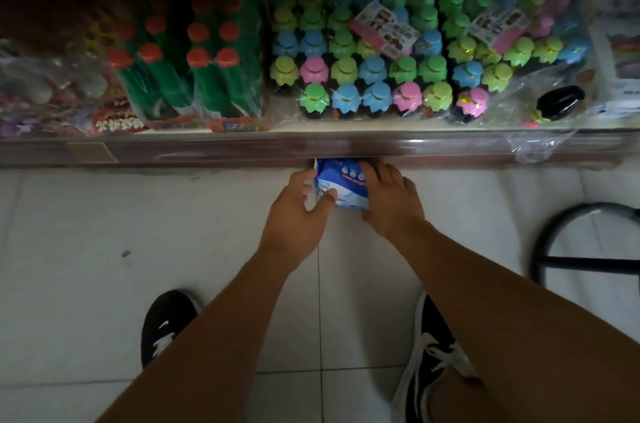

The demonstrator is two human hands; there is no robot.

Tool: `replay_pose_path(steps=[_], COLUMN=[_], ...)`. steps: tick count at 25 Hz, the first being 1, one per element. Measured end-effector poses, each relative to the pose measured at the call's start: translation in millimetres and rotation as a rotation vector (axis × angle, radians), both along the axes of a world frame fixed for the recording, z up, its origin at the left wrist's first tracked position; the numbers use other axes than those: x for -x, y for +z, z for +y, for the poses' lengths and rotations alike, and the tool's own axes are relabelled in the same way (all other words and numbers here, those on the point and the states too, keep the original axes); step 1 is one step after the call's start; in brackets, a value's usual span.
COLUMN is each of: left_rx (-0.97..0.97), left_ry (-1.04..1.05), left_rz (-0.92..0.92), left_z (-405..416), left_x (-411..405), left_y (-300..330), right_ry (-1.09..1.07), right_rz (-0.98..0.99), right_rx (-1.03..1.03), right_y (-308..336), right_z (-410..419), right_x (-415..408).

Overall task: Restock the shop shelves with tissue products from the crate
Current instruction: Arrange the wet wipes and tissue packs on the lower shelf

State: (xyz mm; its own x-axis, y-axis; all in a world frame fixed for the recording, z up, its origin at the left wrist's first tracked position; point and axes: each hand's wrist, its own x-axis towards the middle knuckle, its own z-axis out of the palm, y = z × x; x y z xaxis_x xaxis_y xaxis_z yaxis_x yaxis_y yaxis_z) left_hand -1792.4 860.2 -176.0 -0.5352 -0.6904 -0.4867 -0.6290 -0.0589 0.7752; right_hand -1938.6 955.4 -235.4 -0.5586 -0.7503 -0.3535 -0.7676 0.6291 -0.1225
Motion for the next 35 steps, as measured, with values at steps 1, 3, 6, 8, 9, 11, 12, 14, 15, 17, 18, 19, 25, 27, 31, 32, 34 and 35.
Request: replay_pose_path(steps=[1,3,6,8,9,11,12,14,15,17,18,19,25,27,31,32,34,35], left_rx=[-0.002,-0.006,-0.003,0.019,0.028,0.03,0.026,-0.019,-0.078,-0.206,-0.234,-0.238,-0.098,-0.061,-0.024,-0.006,0.026,0.049], left_ry=[0.005,0.001,-0.037,-0.044,-0.043,-0.057,-0.083,-0.152,-0.19,-0.246,-0.267,-0.282,-0.248,-0.177,-0.098,-0.092,-0.102,-0.114], left_rz=[-0.003,-0.018,-0.028,-0.015,-0.006,-0.013,-0.021,-0.003,0.034,0.142,0.204,0.258,0.511,0.591,0.777,0.811,0.86,0.866], left_z=[-1,-2,-4,-8,-10,-14,-15,-17,-16,-12,-9,-5,18,24,35,36,40,40], left_x=[-2,-4,-6,-9,-12,-18,-23,-33,-37,-43,-44,-45,-49,-49,-44,-41,-33,-27], left_y=[-1,-2,2,5,7,16,23,44,56,89,110,133,273,318,407,425,462,481], right_ry=[0.001,-0.004,-0.04,-0.077,-0.109,-0.194,-0.241,-0.265,-0.241,-0.163,-0.123,-0.091,-0.071,-0.155,-0.295,-0.282,-0.261,-0.253], right_rz=[0.013,0.027,-0.02,-0.191,-0.327,-0.608,-0.729,-0.903,-0.954,-0.992,-0.993,-0.984,-0.813,-0.753,-0.87,-0.896,-0.841,-0.806], right_rx=[-0.032,-0.075,-0.093,-0.063,-0.027,0.05,0.075,0.084,0.08,0.086,0.093,0.103,0.432,0.757,1.115,1.134,1.224,1.28], right_y=[0,3,5,9,15,39,56,96,118,167,196,225,380,419,475,485,510,527], right_z=[0,-3,1,10,16,26,30,34,35,37,39,41,83,101,128,129,127,125], right_x=[2,6,4,2,3,6,7,3,1,-4,-6,-7,-21,-29,-53,-58,-60,-58])
